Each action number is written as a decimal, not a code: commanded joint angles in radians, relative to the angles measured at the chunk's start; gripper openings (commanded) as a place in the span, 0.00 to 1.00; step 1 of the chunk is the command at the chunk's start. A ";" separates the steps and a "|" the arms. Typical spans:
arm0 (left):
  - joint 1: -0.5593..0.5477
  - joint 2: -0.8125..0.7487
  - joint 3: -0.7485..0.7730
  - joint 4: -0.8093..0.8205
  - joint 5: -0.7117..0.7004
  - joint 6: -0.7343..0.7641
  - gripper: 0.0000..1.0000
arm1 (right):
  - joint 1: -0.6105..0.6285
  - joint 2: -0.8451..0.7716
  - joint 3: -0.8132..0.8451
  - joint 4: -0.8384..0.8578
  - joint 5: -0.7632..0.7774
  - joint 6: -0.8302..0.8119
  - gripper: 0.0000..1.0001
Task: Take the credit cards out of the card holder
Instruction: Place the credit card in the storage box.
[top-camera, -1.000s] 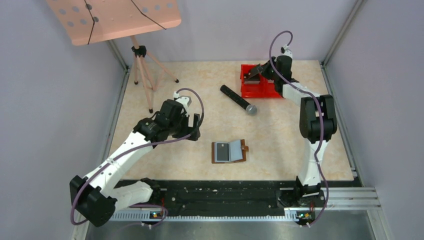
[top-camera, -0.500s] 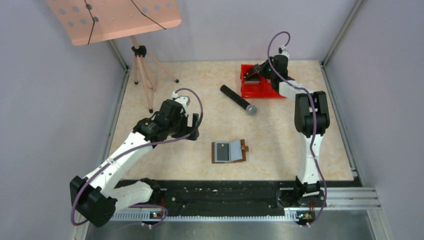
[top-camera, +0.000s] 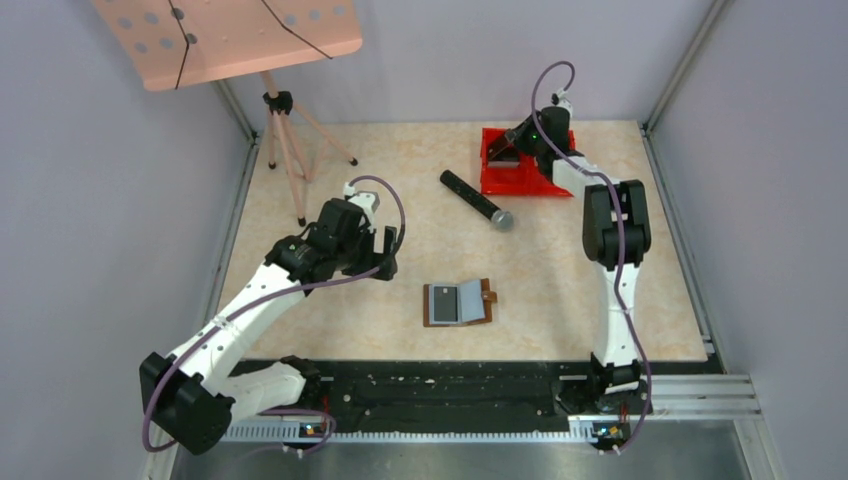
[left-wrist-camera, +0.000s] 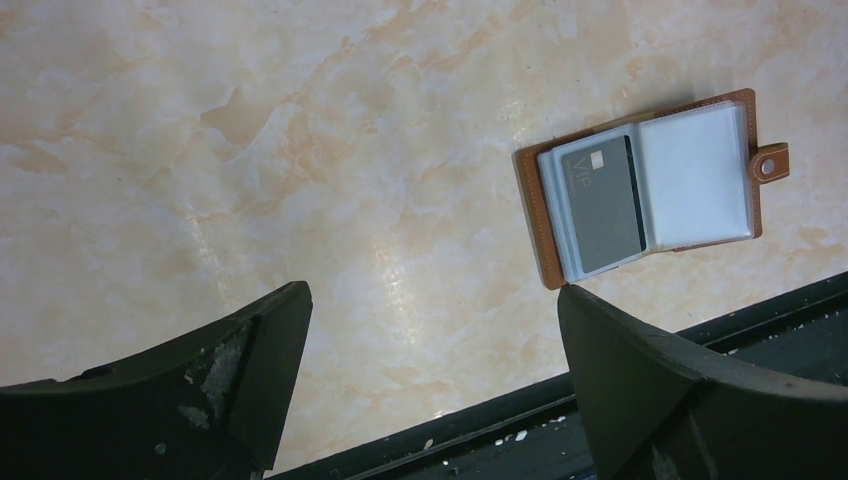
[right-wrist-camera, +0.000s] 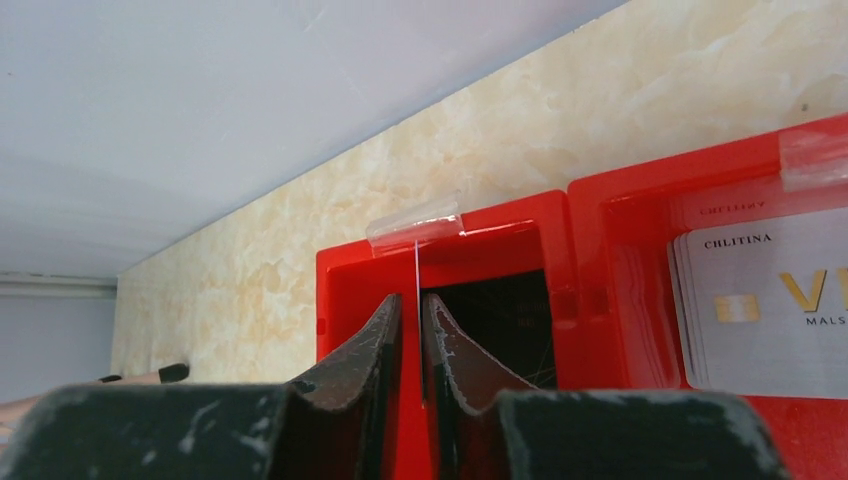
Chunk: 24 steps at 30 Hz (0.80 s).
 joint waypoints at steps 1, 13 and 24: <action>0.004 -0.027 -0.005 0.040 0.011 0.019 0.99 | 0.013 0.031 0.077 -0.014 0.017 0.005 0.16; 0.012 -0.032 -0.008 0.042 0.011 0.018 0.99 | 0.004 0.000 0.210 -0.201 0.100 -0.038 0.32; 0.018 -0.030 -0.015 0.038 0.007 0.003 0.99 | -0.030 -0.073 0.362 -0.393 0.004 -0.084 0.41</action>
